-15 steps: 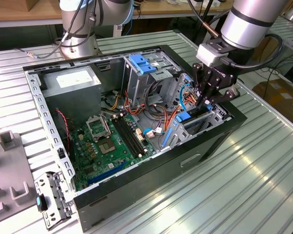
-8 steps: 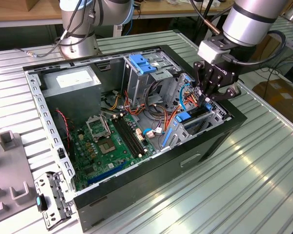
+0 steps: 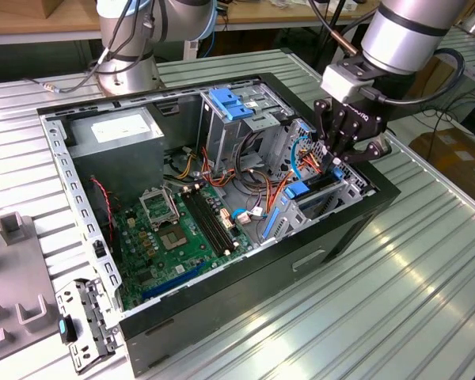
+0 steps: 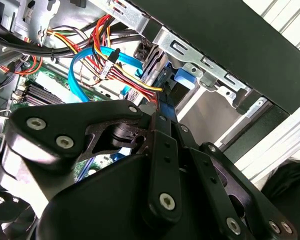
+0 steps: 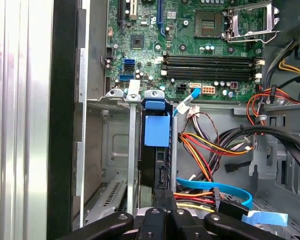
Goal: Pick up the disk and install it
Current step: 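Insert the second disk wire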
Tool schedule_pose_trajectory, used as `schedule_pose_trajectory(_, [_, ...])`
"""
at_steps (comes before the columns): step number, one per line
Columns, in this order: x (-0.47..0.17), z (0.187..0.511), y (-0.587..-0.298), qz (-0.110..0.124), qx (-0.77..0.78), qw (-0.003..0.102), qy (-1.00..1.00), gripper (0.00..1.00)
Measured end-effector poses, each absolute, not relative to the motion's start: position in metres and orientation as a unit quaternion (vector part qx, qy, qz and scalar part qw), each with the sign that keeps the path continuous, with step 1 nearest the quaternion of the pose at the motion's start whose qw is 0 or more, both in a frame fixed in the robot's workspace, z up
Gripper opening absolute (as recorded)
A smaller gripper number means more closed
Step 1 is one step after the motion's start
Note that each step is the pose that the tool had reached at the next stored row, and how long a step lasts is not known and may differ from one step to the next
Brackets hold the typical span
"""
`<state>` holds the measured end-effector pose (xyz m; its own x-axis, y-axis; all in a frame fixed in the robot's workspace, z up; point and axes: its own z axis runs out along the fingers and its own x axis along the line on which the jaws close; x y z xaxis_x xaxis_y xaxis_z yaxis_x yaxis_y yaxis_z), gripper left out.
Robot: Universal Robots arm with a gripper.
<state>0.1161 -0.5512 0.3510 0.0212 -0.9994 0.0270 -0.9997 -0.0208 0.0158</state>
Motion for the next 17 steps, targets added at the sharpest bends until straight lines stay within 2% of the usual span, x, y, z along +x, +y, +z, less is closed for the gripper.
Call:
schedule_pose_trajectory(14, [0.1082, 0.3514, -0.5513, 0.004, 0.714, 0.015, -0.7, 0.11])
schedule_pose_trajectory(17, [0.1081, 0.3601, -0.5512, 0.004, 0.714, 0.015, -0.7, 0.11])
